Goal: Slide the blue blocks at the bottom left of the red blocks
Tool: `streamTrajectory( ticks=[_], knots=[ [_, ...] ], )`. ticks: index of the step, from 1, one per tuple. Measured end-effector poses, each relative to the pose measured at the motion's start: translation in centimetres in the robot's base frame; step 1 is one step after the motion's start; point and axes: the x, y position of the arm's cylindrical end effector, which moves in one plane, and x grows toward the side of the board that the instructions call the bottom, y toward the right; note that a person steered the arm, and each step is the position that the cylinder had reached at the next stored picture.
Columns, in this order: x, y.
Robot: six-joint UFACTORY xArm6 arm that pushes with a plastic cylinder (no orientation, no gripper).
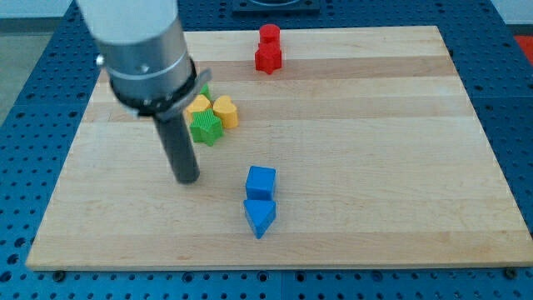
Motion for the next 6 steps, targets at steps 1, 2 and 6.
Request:
streamTrajectory(
  ticks=[1, 2, 6],
  knots=[
    [5.7, 1.7],
    [9.3, 6.7],
    [4.6, 12.3]
  ],
)
